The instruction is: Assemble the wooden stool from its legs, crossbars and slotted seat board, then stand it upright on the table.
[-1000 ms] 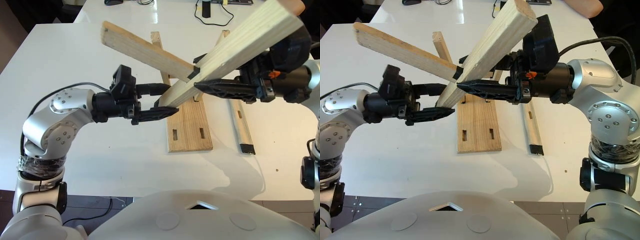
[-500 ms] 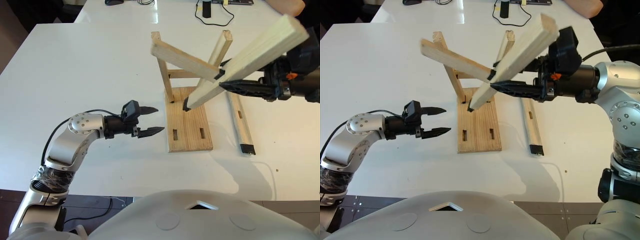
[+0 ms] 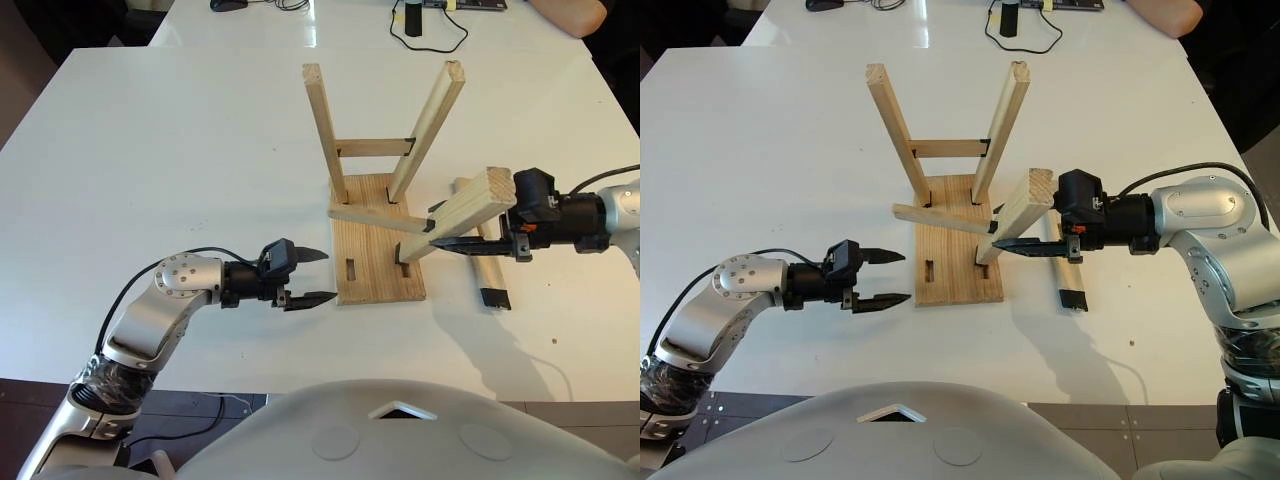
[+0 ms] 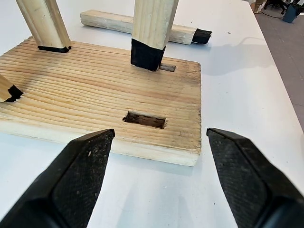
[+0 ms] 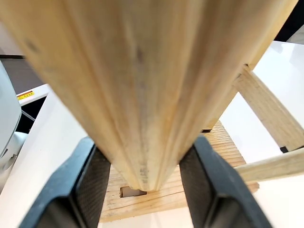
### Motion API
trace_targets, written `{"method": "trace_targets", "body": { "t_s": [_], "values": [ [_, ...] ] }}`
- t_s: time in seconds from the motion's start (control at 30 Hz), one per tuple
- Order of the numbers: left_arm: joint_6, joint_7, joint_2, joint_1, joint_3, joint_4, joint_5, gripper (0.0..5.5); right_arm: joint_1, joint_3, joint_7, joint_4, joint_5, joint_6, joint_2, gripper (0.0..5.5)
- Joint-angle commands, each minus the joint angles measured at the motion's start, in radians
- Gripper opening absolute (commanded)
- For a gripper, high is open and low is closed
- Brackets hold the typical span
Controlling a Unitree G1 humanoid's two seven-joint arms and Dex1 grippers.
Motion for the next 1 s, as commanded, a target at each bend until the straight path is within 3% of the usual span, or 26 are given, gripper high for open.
{"method": "trace_targets", "body": {
  "t_s": [0.03, 0.23, 0.4, 0.8, 1.0],
  "values": [
    [0.015, -0.003, 0.02, -0.008, 0.014, 0.003, 0.01, 3.61, 0.059, -0.007, 0.043, -0.031, 0.01, 0.019, -0.046, 2.03],
    [0.006, 0.011, 0.014, -0.014, 0.002, 0.028, 0.043, 3.61, 0.106, -0.016, 0.06, -0.06, 0.024, 0.009, -0.066, 2.03],
    [0.002, 0.005, 0.013, -0.024, 0.001, 0.042, 0.055, 3.61, 0.131, 0.035, 0.073, 0.009, -0.089, -0.09, -0.077, 2.03],
    [0.008, -0.003, 0.021, -0.034, 0.002, 0.051, 0.076, 3.61, -0.033, 0.121, 0.109, 0.283, -0.144, -0.194, -0.054, 2.03],
    [0.007, 0.0, 0.018, -0.033, 0.002, 0.055, 0.079, 3.61, 0.034, 0.069, 0.122, 0.198, -0.076, -0.161, -0.097, 2.03]
  ]
}}
